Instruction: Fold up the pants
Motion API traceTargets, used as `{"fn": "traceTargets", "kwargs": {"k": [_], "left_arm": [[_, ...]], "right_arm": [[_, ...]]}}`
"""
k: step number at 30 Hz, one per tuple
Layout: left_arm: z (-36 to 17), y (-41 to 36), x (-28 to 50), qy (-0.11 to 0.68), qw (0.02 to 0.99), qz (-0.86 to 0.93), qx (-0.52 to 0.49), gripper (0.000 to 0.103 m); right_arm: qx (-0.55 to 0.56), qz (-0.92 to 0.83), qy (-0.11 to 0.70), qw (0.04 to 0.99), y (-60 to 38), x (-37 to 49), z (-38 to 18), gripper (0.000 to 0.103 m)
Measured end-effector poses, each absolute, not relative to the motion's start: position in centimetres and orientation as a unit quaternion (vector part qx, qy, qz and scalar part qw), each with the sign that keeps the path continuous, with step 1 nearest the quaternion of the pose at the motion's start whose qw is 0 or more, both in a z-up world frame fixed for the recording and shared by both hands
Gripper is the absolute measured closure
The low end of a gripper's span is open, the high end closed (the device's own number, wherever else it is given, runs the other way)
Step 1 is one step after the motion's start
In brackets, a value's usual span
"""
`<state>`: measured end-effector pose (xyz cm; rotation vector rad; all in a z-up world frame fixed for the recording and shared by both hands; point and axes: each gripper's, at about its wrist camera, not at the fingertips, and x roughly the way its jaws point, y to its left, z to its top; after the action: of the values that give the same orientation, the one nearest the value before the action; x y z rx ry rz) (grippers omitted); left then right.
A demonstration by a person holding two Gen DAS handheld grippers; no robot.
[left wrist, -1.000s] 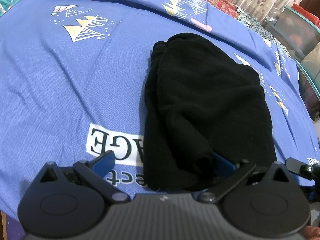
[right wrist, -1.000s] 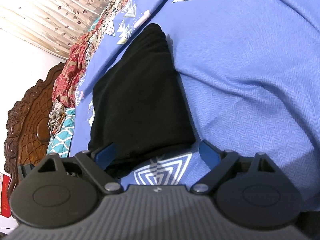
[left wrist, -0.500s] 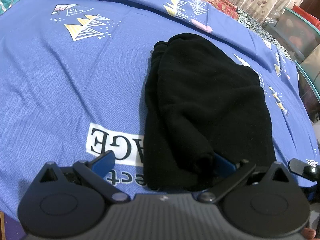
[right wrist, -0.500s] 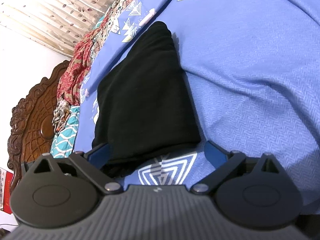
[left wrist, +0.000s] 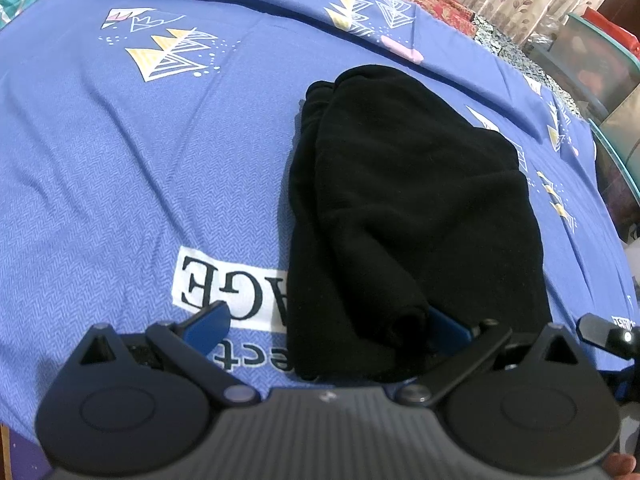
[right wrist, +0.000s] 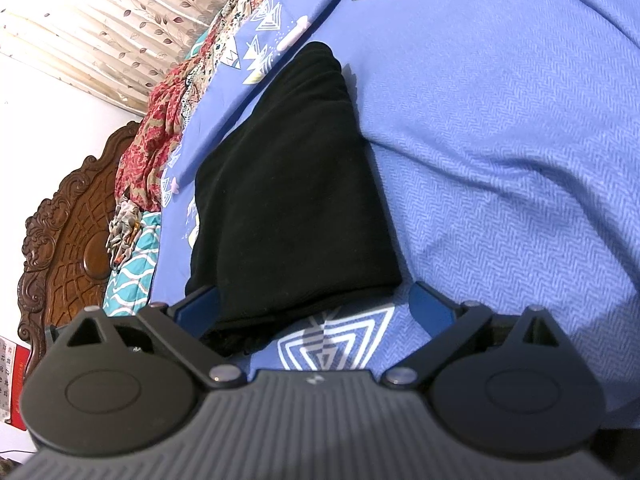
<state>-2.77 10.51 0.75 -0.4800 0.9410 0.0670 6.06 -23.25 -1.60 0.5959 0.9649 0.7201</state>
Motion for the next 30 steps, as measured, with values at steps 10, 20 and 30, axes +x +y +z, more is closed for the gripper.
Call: {"fn": "traceTargets", "kwargs": {"k": [10, 20, 30], "left_arm": [[0.72, 11.03, -2.99, 0.444, 0.861, 0.024, -0.248, 0.000], [0.72, 10.85, -3.05, 0.442, 0.861, 0.027, -0.249, 0.000], [0.66, 11.13, -3.09, 0.443, 0.860, 0.022, -0.253, 0.000]], "right_arm": [[0.280, 0.335, 0.448, 0.780, -23.28, 6.02, -1.63, 0.001], [0.281, 0.334, 0.447, 0.781, -23.21, 5.89, -1.63, 0.001], [0.280, 0.335, 0.448, 0.781, -23.31, 5.97, -1.64, 0.001]]}}
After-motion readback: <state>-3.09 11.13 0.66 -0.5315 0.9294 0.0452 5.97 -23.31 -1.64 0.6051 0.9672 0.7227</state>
